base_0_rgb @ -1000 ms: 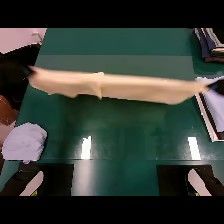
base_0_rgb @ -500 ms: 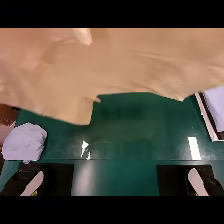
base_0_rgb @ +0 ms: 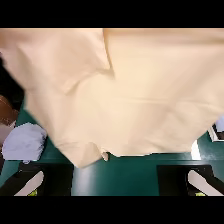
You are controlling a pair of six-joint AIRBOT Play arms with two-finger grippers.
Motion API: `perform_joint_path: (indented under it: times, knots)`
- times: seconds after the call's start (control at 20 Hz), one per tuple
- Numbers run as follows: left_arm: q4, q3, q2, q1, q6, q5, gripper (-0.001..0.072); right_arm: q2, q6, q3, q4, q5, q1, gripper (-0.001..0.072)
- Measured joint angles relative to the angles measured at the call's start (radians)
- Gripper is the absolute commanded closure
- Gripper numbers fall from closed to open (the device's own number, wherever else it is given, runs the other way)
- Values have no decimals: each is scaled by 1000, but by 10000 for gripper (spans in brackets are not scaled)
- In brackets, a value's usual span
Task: Fold the shirts.
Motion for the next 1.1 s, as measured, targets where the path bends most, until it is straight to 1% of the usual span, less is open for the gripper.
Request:
perform_joint_path:
  times: [0.2, 0.35, 0.55, 0.7, 0.75, 0.85, 0.95, 1.1]
  knots:
    - [-2, -147, -210, 0, 31, -18, 683, -219, 10, -108, -98, 19, 96, 697]
    - [-3, -199, -394, 0, 57, 30, 683, -404, 13, -131, -122, 5, 131, 696]
    - [-29, -185, -590, 0, 103, 175, 683, -610, 19, -28, -125, -65, 147, 696]
    - [-36, -148, -655, 0, 119, 270, 683, -701, 28, 90, -123, -97, 154, 696]
    - [-37, -135, -665, 0, 121, 283, 683, -716, 31, 116, -123, -105, 154, 696]
    - [-36, -110, -679, 0, 124, 269, 684, -721, 35, 129, -124, -113, 155, 696]
    - [-15, -98, -686, -2, 127, 202, 684, -702, 35, 89, -129, -119, 156, 696]
    - [54, -119, -687, -23, 127, 97, 684, -642, 36, -39, -136, -139, 156, 696]
